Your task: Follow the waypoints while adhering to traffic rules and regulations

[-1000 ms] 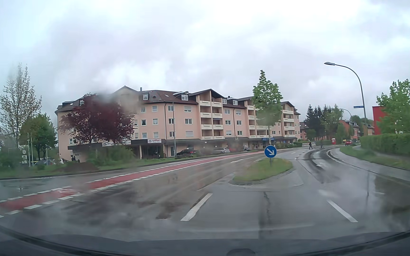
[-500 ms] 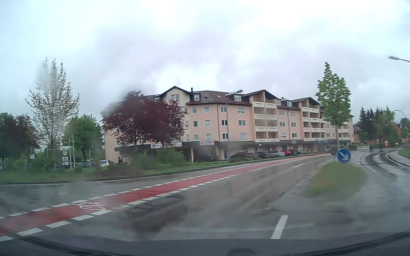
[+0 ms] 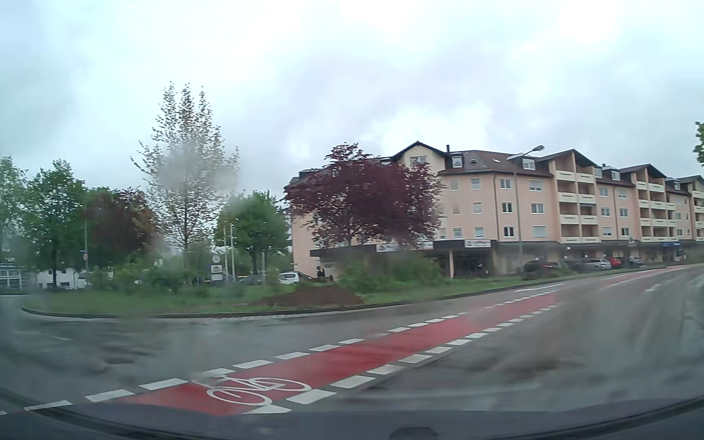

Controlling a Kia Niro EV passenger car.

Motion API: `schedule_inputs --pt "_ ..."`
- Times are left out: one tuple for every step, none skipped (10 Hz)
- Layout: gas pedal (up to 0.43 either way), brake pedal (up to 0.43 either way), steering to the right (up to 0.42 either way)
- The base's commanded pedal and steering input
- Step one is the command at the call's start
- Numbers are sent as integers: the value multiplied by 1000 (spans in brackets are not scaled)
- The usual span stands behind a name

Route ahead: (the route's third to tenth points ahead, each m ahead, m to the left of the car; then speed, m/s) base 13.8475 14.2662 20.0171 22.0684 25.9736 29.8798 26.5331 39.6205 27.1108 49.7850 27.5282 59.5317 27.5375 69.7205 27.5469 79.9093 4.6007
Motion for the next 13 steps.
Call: schedule_inputs --pt "98 0 -483" --pt "98 0 -486" --pt "98 0 -486" --pt "98 0 -487" --pt "98 0 -487" --pt "138 0 -487" --pt "138 0 -487" --pt "157 0 -487" --pt "189 0 -485" --pt "189 0 -483" --pt "189 0 -475" --pt "189 0 -469" --pt "189 0 -465"
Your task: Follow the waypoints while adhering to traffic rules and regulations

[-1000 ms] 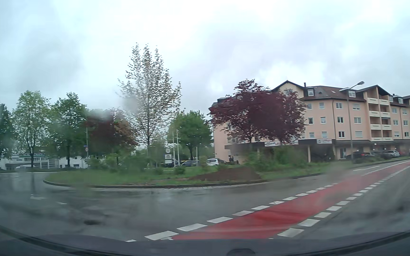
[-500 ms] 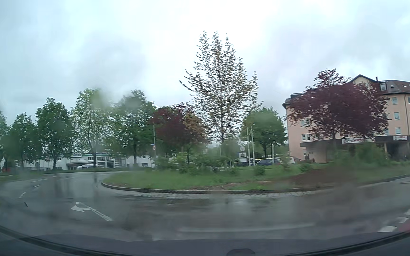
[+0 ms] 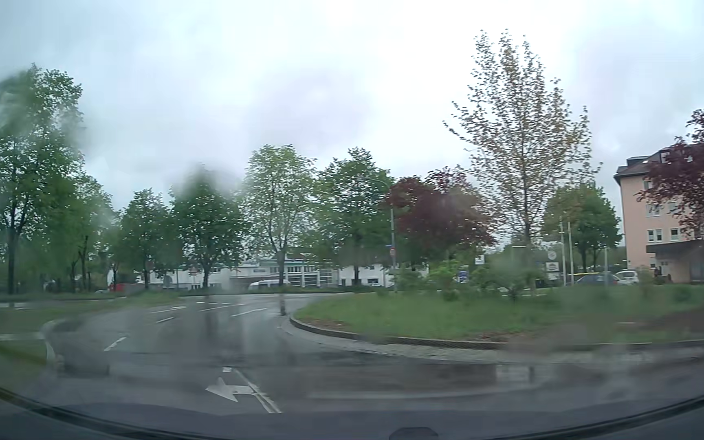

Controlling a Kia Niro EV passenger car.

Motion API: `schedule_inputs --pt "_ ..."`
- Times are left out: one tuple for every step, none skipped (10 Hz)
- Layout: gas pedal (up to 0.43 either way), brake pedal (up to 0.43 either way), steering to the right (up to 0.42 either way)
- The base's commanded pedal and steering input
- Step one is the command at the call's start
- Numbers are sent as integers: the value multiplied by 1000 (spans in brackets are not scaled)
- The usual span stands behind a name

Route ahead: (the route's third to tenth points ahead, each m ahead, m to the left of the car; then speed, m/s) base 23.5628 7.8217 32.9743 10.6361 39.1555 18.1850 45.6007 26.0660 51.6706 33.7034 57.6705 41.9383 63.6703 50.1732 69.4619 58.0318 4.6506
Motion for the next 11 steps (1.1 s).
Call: schedule_inputs --pt "189 0 -463" --pt "189 0 -462" --pt "189 0 -457" --pt "189 0 -451" --pt "189 0 -444" --pt "189 0 -435" --pt "189 0 -425" --pt "189 0 -405" --pt "189 0 -377" --pt "177 0 -344" --pt "177 0 -296"
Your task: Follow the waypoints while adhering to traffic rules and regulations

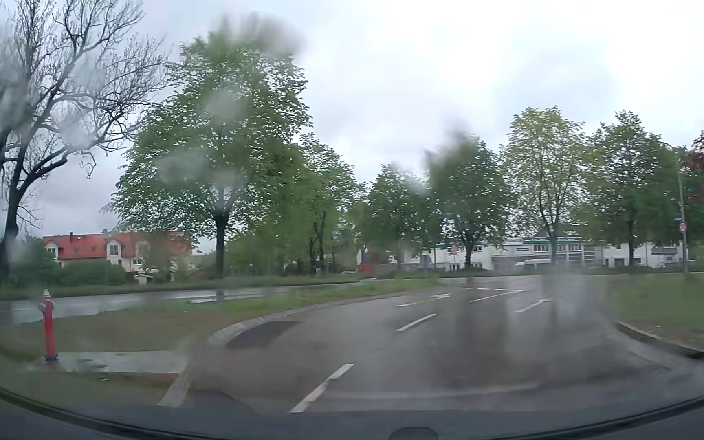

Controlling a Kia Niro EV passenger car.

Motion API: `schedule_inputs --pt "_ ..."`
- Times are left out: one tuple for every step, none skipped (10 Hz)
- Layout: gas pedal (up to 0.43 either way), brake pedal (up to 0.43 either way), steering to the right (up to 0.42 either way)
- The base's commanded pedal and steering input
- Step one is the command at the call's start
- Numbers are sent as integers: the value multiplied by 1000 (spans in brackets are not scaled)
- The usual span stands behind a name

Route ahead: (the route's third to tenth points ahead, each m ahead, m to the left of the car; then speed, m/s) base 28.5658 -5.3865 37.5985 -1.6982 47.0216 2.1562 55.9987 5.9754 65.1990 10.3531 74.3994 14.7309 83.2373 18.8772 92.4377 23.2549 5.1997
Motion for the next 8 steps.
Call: schedule_inputs --pt "169 0 -244" --pt "169 0 -197" --pt "157 0 -151" --pt "157 0 -113" --pt "157 0 -79" --pt "138 0 -45" --pt "130 0 -13" --pt "130 0 19"
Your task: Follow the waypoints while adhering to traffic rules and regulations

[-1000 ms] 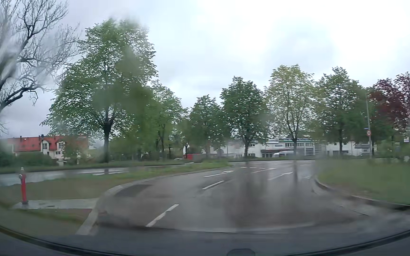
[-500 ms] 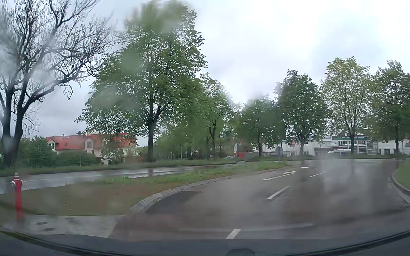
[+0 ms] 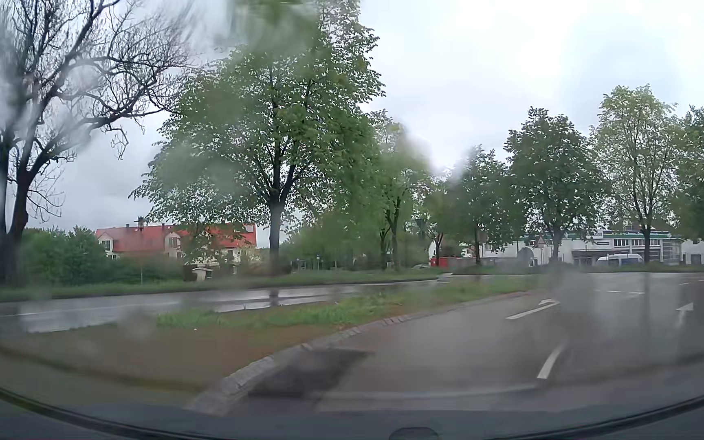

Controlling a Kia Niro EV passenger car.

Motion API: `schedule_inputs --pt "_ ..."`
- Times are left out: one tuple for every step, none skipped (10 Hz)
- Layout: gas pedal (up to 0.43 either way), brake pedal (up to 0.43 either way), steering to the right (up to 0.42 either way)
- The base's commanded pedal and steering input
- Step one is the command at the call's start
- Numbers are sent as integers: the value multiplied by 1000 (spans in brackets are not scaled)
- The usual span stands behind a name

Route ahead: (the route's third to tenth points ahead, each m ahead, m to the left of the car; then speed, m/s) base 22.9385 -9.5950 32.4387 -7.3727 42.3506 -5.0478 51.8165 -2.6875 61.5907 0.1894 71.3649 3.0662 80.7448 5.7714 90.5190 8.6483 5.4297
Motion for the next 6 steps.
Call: schedule_inputs --pt "118 0 48" --pt "110 0 86" --pt "87 0 120" --pt "79 0 153" --pt "67 0 184" --pt "59 0 210"
